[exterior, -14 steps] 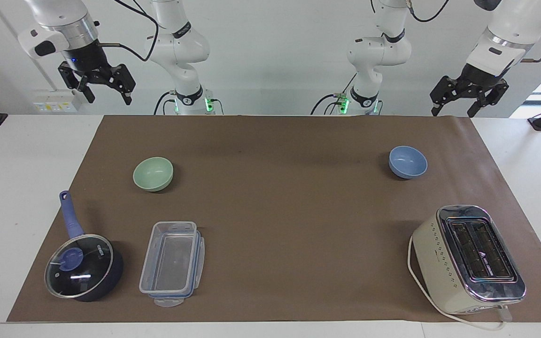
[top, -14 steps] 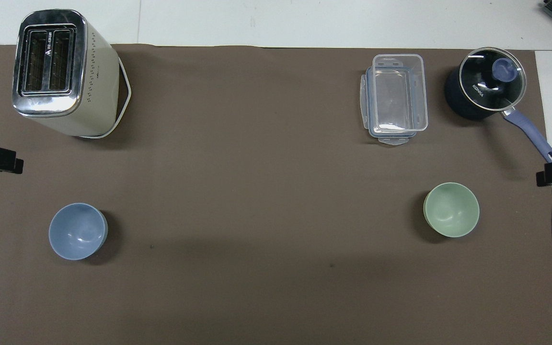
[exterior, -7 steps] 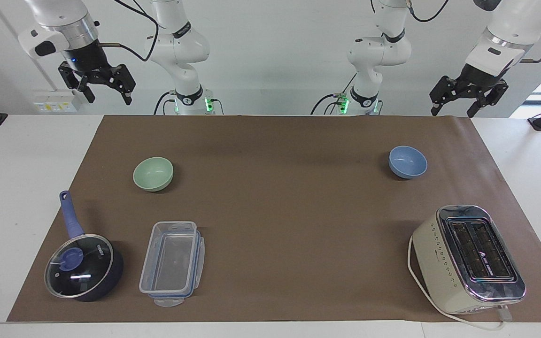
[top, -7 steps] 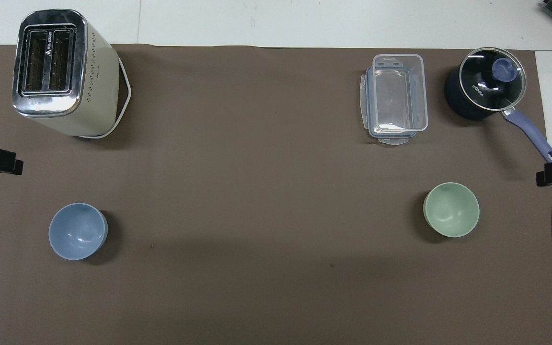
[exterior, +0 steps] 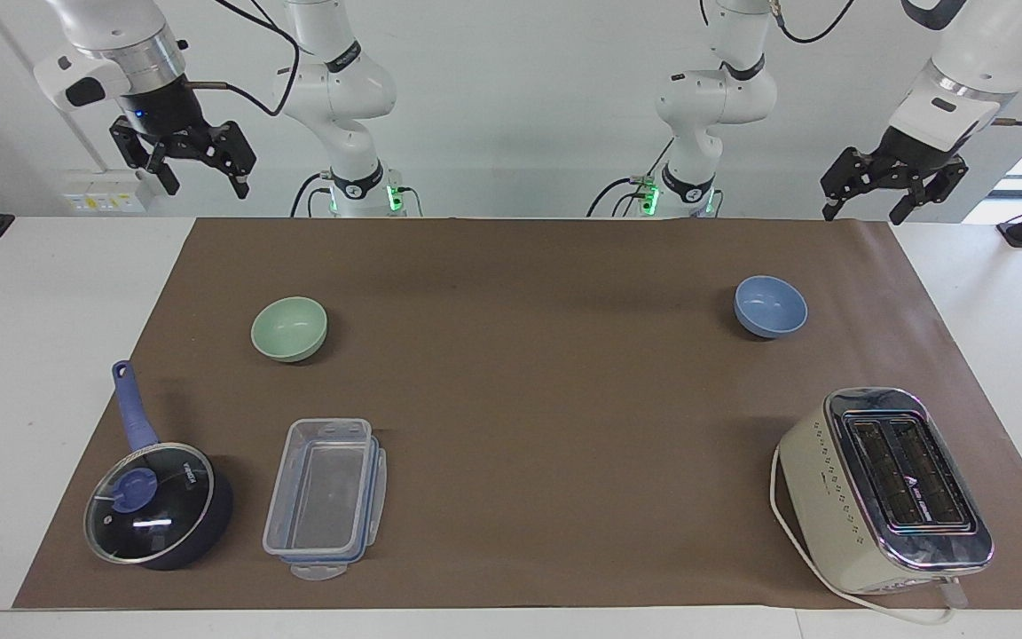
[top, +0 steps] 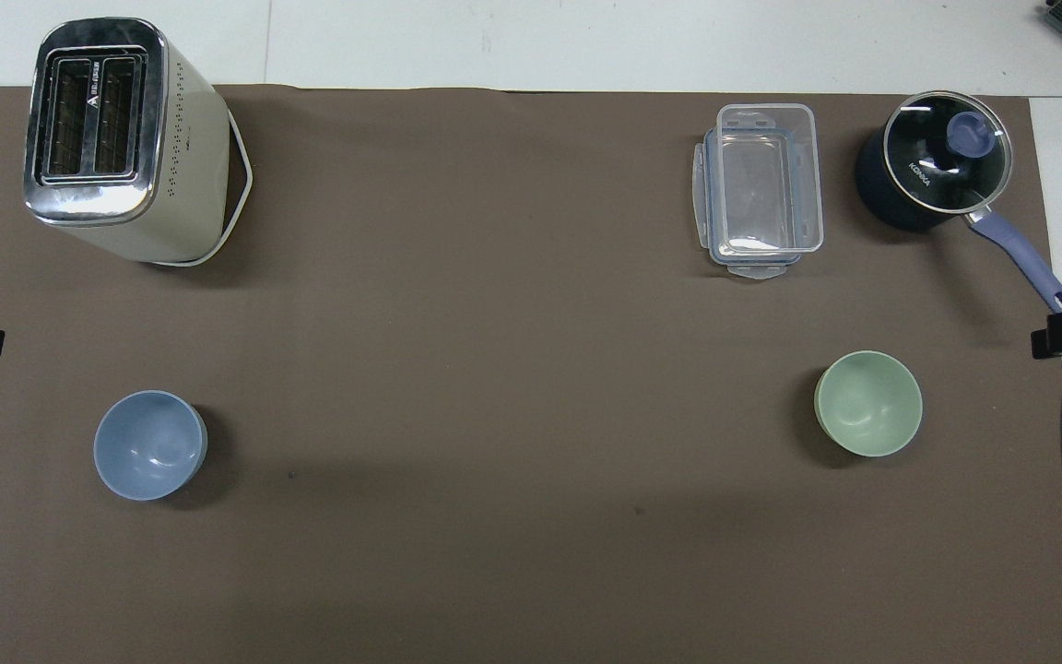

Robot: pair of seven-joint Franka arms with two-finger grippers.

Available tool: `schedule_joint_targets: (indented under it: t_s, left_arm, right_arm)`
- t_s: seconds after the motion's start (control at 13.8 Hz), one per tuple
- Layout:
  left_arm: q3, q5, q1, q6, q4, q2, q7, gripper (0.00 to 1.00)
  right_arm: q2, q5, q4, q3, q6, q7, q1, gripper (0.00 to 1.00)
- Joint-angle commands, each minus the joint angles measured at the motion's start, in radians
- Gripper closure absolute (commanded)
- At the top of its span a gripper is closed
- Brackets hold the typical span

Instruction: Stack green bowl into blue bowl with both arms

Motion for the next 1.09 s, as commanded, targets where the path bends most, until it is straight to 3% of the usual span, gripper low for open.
schedule_joint_targets:
  t_s: [0.0,0.51,1.02]
  left_arm:
    - [-0.008,-0.02,0.058,0.126,-0.162,-0.051,0.072,0.0]
    - [-0.006,-0.09,0.124,0.353,-0.41,-0.056,0.19,0.0]
    - [-0.008,-0.178,0.149,0.482,-0.513,-0.007,0.244,0.0]
  right_arm:
    - [-0.021,0.019,-0.025,0.005,0.01,0.002,-0.008,0.0]
    - [-0.02,0.019,-0.025,0.006,0.009,0.004,-0.005,0.0]
    - [-0.021,0.019,-0.025,0.005,0.007,0.002,-0.006,0.0]
